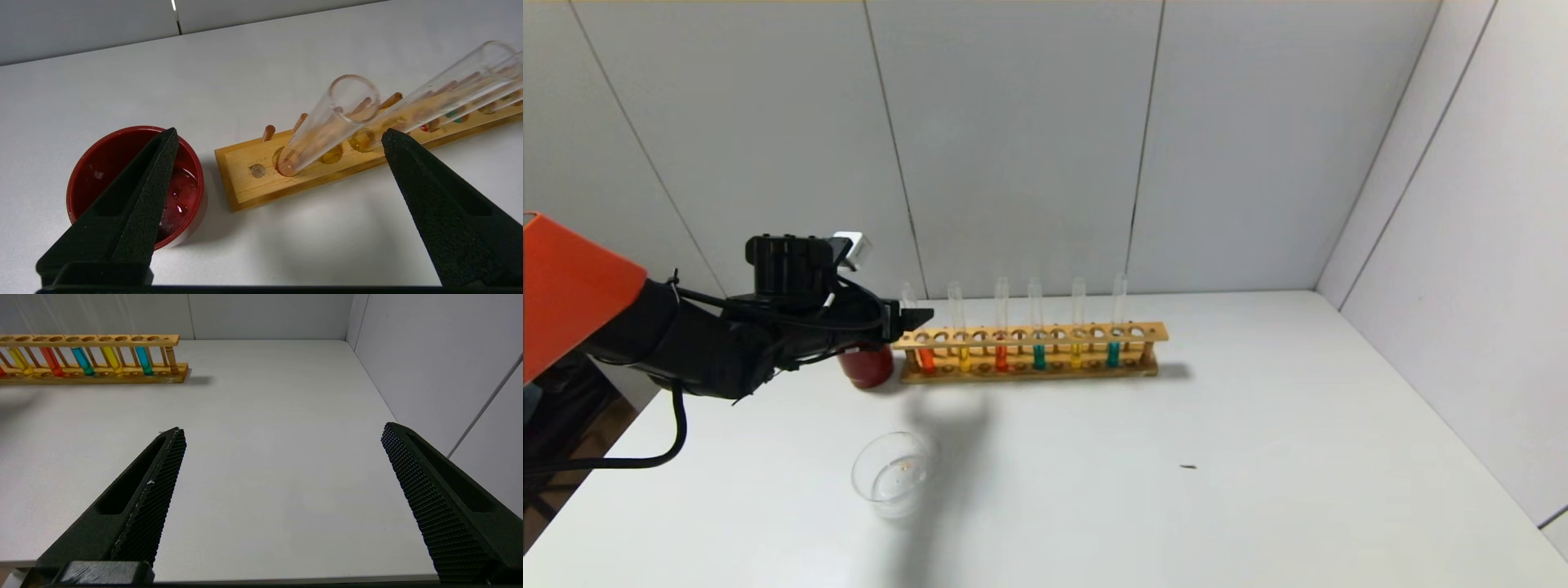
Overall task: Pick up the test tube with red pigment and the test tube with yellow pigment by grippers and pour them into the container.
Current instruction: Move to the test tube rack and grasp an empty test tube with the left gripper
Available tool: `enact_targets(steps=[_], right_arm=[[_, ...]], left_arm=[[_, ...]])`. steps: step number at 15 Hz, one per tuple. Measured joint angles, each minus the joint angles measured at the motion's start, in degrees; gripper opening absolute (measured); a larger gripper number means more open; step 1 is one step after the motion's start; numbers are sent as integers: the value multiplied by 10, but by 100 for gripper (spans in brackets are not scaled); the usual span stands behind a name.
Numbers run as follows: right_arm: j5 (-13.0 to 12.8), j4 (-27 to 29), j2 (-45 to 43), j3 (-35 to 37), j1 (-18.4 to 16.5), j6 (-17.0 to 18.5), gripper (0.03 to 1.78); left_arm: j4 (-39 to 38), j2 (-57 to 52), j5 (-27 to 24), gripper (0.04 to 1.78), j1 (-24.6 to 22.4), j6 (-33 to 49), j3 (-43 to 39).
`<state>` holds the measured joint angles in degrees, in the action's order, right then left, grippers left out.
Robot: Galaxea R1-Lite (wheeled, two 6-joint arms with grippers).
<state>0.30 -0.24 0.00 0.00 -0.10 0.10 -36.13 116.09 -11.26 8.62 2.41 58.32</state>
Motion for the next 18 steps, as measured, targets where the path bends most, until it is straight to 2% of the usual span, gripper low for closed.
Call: enact_targets(steps=[13,15,18], right_arm=[[0,0,0,0,0,0,175],[0,0,0,0,0,0,175],[0,0,0,0,0,0,175]], left_arm=[[0,74,5,174,10,-1,58],[0,80,6,167,12,-4,62],[0,86,9,137,15,-4,66]])
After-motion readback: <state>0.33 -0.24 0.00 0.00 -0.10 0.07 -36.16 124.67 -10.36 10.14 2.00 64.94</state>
